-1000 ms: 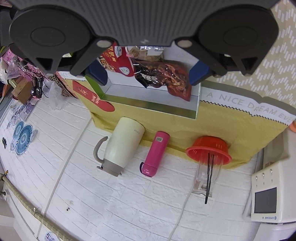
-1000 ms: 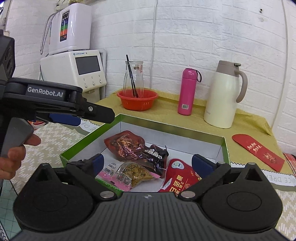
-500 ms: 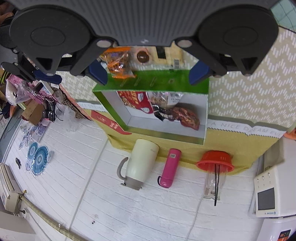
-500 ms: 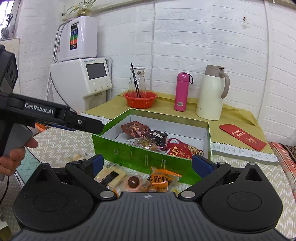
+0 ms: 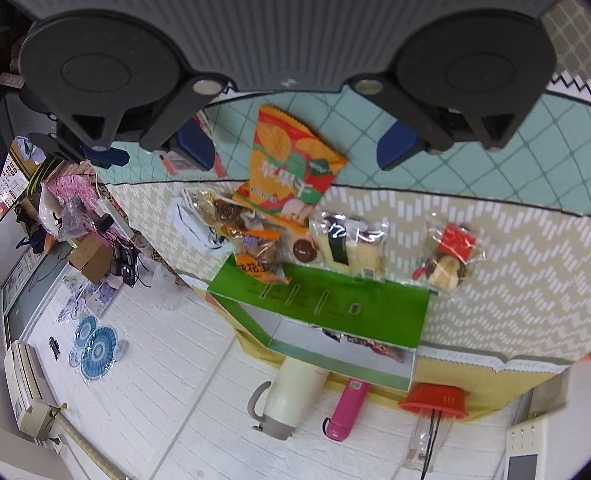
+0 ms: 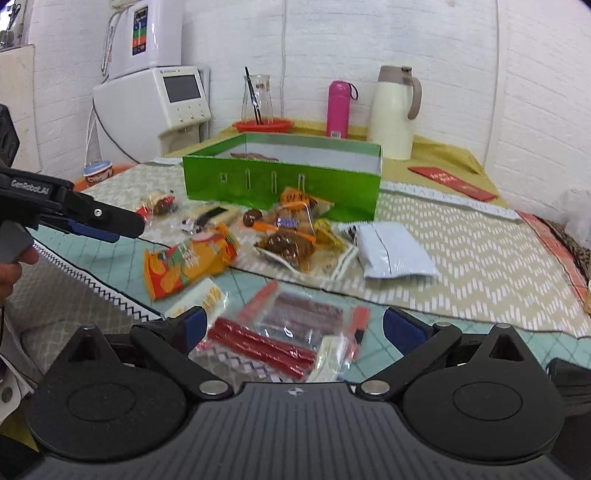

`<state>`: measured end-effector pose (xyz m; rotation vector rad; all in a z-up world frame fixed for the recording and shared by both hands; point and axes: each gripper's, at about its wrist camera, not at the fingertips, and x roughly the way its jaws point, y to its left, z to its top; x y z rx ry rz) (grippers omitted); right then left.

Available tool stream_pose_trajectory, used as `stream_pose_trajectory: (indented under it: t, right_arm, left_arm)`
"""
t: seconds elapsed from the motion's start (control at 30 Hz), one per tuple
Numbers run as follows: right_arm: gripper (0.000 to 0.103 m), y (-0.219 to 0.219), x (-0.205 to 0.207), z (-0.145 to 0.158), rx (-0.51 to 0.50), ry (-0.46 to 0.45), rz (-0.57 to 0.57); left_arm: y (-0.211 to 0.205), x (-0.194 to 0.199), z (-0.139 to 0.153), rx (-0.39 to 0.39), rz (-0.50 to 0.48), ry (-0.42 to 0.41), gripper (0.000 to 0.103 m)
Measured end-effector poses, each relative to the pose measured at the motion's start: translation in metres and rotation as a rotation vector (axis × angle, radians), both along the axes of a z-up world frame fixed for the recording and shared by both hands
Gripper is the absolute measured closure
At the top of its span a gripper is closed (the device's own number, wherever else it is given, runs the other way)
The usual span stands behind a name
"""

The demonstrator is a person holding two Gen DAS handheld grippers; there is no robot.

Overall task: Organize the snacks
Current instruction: 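Move both tools back over the remaining snacks on the table, then grasp the orange chip bag with the left gripper while the right grasps the red sausage pack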

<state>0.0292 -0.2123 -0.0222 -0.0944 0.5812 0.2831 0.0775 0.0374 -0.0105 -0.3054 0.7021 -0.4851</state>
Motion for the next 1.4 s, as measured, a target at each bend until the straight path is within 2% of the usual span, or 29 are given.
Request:
stream_pose_trajectory:
  t: [0.17,0.27,0.4,0.57,0.63,0.73,0.83,0.87,0.9,0.97,1.03,1.1,1.13,1.17,1.2,1.23,1.33,1.4]
  right_arm:
    - [0.000,0.000,-0.008,-0.015,0.087,0.121,-0.005]
    - [0.000,0.014,-0.027,-0.017,0.071,0.109,0.026]
    - [0.000,0.027,-0.045,-0.012,0.050,0.123,0.120]
    - [0.000,0.020,-0.036,0.003,-0.012,0.044,0.069]
    - [0.000,0.019,-0.026,0.001,-0.006,0.056,0.085]
    - [0.000,0.022,-0.011,-0.008,-0.024,0.079,0.101]
    - [0.000,0.024,-0.009,-0.016,-0.025,0.079,0.100]
    - [0.013,0.025,-0.013,-0.015,-0.038,0.068,0.097]
    - [0.017,0.024,-0.015,-0.014,-0.033,0.070,0.088]
    - [0.018,0.022,-0.021,-0.012,-0.028,0.091,0.044]
    - [0.017,0.023,-0.028,-0.009,-0.024,0.114,0.022]
    - [0.006,0.028,-0.033,-0.010,-0.027,0.128,0.071]
    - [0.004,0.032,-0.033,-0.011,-0.034,0.128,0.093]
    - [0.003,0.035,-0.032,-0.011,-0.038,0.124,0.105]
    - [0.002,0.038,-0.029,-0.012,-0.041,0.122,0.115]
    - [0.002,0.040,-0.026,-0.012,-0.040,0.122,0.117]
    - [0.002,0.042,-0.021,-0.011,-0.034,0.123,0.119]
    - [0.001,0.043,-0.020,-0.012,-0.034,0.117,0.120]
  left_arm:
    - [-0.010,0.004,0.000,0.066,-0.036,-0.038,0.014]
    - [-0.020,0.017,-0.002,0.105,-0.066,-0.044,0.014]
    - [-0.034,0.039,-0.010,0.160,-0.083,-0.027,0.014]
    - [-0.050,0.050,-0.014,0.226,-0.098,-0.045,0.014]
    - [-0.057,0.048,-0.016,0.269,-0.108,-0.065,0.016]
    - [-0.059,0.044,-0.017,0.319,-0.112,-0.097,0.027]
    - [-0.055,0.041,-0.016,0.325,-0.120,-0.107,0.034]
    - [-0.053,0.040,-0.016,0.331,-0.118,-0.109,0.035]
    - [-0.051,0.038,-0.016,0.337,-0.117,-0.109,0.035]
    - [-0.047,0.034,-0.015,0.342,-0.108,-0.104,0.036]
    - [-0.044,0.030,-0.014,0.352,-0.087,-0.093,0.036]
    - [-0.042,0.025,-0.013,0.348,-0.072,-0.086,0.036]
    - [-0.041,0.024,-0.013,0.337,-0.077,-0.083,0.036]
    - [-0.041,0.023,-0.014,0.331,-0.075,-0.084,0.031]
    - [-0.042,0.023,-0.015,0.338,-0.071,-0.087,0.022]
    - [-0.043,0.023,-0.015,0.347,-0.067,-0.088,0.020]
    - [-0.045,0.025,-0.017,0.367,-0.069,-0.101,0.021]
    - [-0.046,0.026,-0.017,0.377,-0.078,-0.112,0.027]
